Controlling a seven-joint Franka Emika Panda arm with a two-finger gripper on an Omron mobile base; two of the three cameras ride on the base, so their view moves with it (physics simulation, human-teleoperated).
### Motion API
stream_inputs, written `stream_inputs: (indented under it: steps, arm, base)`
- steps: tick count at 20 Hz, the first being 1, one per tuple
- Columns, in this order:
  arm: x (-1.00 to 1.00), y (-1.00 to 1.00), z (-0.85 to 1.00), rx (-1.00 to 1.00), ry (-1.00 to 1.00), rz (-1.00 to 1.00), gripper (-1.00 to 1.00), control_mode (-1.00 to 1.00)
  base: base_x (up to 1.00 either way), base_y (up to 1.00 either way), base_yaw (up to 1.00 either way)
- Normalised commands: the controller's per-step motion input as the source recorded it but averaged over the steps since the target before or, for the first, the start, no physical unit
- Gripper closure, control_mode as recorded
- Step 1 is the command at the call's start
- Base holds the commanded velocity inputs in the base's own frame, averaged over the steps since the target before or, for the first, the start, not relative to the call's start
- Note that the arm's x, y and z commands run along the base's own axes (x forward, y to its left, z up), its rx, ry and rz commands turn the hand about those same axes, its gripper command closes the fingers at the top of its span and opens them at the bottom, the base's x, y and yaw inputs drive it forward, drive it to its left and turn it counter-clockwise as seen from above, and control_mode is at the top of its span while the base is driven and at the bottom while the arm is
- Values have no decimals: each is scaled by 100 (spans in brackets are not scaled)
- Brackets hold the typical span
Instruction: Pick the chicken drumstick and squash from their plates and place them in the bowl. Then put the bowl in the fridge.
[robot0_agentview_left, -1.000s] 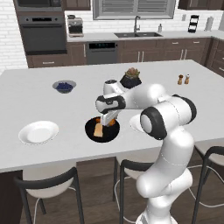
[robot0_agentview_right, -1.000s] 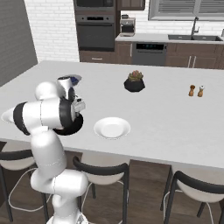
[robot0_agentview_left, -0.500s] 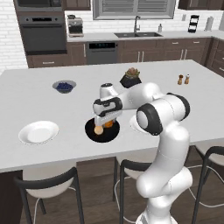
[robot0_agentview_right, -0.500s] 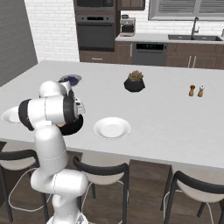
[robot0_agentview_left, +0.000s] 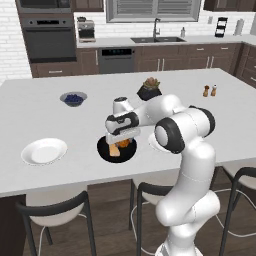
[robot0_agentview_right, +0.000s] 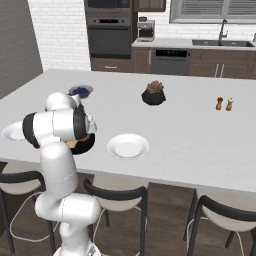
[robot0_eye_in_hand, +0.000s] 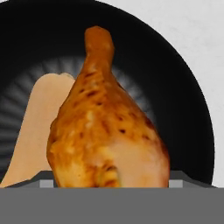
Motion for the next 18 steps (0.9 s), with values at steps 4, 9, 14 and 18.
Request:
stream_inputs:
  steps: [4, 9, 14, 18]
  arm:
    - [-3, 0, -1, 0, 0, -14, -100, -100]
    - [-31, 0, 9, 0, -2, -7, -100, -100]
    - [-51, 0, 29, 0, -8, -2, -100, -100]
    - [-56, 10, 71, 0, -11, -2, -100, -100]
  base:
    - [0, 0, 0]
    - [0, 0, 0]
    - [0, 0, 0]
    - [0, 0, 0]
